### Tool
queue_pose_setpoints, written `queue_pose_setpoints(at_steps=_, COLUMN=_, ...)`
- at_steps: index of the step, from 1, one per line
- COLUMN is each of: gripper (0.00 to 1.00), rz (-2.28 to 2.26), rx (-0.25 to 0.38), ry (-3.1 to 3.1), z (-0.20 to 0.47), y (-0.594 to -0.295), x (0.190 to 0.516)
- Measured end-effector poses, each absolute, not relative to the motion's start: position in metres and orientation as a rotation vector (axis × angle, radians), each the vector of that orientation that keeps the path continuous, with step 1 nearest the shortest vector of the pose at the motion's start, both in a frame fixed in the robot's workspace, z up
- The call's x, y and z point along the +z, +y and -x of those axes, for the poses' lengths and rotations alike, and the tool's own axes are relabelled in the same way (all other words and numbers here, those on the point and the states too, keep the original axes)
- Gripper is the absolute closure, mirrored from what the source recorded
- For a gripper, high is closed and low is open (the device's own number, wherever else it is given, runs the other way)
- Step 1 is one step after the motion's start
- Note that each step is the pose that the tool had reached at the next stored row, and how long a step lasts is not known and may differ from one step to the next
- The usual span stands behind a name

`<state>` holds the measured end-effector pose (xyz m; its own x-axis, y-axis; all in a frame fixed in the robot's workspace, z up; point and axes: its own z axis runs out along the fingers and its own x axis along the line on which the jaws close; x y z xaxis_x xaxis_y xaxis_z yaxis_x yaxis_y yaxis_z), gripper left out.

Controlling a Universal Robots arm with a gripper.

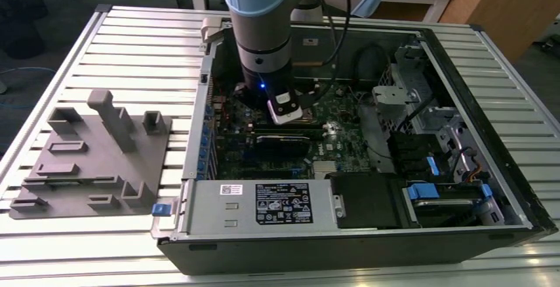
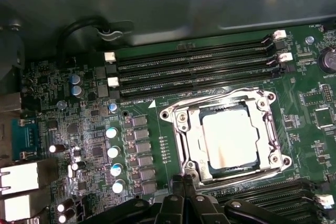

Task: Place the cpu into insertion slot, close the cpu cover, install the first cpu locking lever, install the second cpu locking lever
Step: 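Install the second cpu locking lever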

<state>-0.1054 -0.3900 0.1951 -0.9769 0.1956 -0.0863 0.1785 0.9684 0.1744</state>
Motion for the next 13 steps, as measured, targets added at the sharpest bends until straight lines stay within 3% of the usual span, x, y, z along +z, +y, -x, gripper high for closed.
queue_pose_setpoints(at_steps=13, gripper=0.89, rz=-0.288, rx=0.274, ry=3.012, z=0.1116, y=-0.3900, x=0.1918)
